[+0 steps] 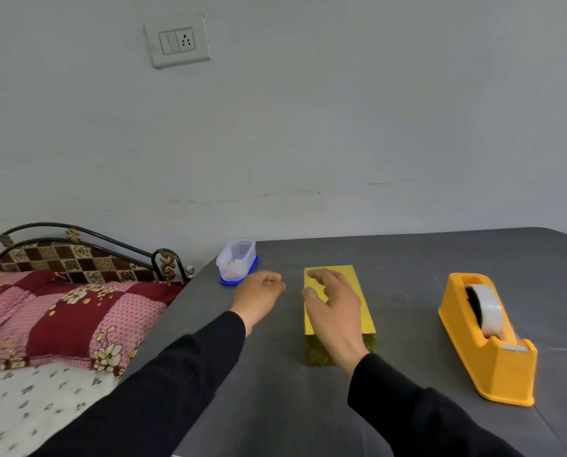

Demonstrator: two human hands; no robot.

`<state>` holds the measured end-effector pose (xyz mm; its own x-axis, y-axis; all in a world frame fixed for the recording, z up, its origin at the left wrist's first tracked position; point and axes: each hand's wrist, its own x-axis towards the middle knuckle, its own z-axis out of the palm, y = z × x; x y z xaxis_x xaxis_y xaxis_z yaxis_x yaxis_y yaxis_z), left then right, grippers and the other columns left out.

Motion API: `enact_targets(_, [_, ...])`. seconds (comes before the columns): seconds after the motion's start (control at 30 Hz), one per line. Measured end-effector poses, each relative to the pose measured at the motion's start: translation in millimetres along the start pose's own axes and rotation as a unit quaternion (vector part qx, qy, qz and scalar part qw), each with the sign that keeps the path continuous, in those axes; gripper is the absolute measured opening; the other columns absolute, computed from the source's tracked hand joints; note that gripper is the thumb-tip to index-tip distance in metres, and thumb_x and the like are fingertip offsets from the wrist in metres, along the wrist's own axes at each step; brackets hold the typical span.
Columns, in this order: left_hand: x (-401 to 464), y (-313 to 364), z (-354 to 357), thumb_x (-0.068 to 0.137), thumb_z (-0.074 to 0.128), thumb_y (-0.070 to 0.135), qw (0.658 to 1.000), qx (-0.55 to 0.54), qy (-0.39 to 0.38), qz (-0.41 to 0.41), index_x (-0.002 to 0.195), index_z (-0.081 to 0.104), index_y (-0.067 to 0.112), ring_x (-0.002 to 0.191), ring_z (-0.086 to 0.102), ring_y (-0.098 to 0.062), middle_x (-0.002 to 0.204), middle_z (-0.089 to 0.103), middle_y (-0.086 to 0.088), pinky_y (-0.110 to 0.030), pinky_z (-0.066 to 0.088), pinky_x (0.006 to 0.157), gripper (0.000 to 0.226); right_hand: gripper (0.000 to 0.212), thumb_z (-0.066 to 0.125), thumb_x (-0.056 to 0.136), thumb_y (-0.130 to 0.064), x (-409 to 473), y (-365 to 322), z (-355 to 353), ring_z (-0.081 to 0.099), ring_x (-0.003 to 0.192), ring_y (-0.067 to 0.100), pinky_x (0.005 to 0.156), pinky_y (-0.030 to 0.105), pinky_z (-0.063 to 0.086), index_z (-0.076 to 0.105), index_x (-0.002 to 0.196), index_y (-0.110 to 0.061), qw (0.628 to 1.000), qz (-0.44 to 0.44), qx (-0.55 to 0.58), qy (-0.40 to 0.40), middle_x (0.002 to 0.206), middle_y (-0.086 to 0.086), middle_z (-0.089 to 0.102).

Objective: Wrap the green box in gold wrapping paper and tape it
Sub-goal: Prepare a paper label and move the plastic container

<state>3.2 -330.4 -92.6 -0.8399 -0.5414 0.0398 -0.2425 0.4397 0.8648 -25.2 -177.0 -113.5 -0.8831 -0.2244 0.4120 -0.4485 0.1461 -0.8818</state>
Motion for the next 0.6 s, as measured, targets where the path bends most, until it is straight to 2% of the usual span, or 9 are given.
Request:
enact_targets(0.13, [29,-5,-48,0.094,0.056,0.014,0.988,0.142,0.038,0.037,0.114,0.073,0.019,0.111,0.065,-0.016,0.121,0.072,0.000,-0.023,0.048,0.087,0.027,0.036,0.059,0.094,-0.012,0,-9,56,0.060,0.112,0.006,0.097,0.020,0.045,0.068,0.128,-0.020,0.993,0.070,0.074,-0.068,0.127,-0.005,0.065])
enact_targets(0.2, [50,-8,-73,0.094,0.052,0.012,0.966,0.248,0.053,0.042,0.114,0.075,0.019,0.116,0.064,-0.020,0.124,0.071,0.000,-0.023,0.046,0.096,0.030,0.037,0.058,0.095,-0.013,6,-11,84,0.060,0.110,0.007,0.096,0.020,0.044,0.067,0.131,-0.019,0.985,0.113,0.096,-0.088,0.127,-0.003,0.067])
enact_targets(0.27, [75,-12,-97,0.095,0.051,0.014,0.942,0.329,0.056,0.040,0.118,0.073,0.020,0.118,0.062,-0.023,0.129,0.069,-0.002,-0.022,0.044,0.096,0.033,0.038,0.057,0.096,-0.014,14,-11,109,0.059,0.109,0.008,0.095,0.020,0.042,0.065,0.133,-0.018,0.977,0.148,0.115,-0.104,0.127,-0.002,0.068])
enact_targets(0.43, [139,-20,-120,0.094,0.058,0.025,0.891,0.451,0.025,0.044,0.128,0.067,0.027,0.115,0.061,-0.024,0.130,0.066,-0.001,-0.036,0.051,0.098,0.035,0.040,0.057,0.099,-0.014,22,14,146,0.057,0.111,0.006,0.096,0.020,0.041,0.061,0.138,-0.018,0.963,0.187,0.145,-0.132,0.134,-0.003,0.064])
enact_targets(0.6, [195,-28,-103,0.095,0.066,0.033,0.838,0.541,-0.032,0.064,0.134,0.061,0.030,0.127,0.046,-0.023,0.126,0.065,0.003,-0.036,0.040,0.098,0.040,0.034,0.062,0.098,-0.013,27,39,156,0.062,0.105,0.001,0.094,0.021,0.046,0.064,0.132,-0.022,0.952,0.218,0.176,-0.127,0.127,-0.008,0.065])
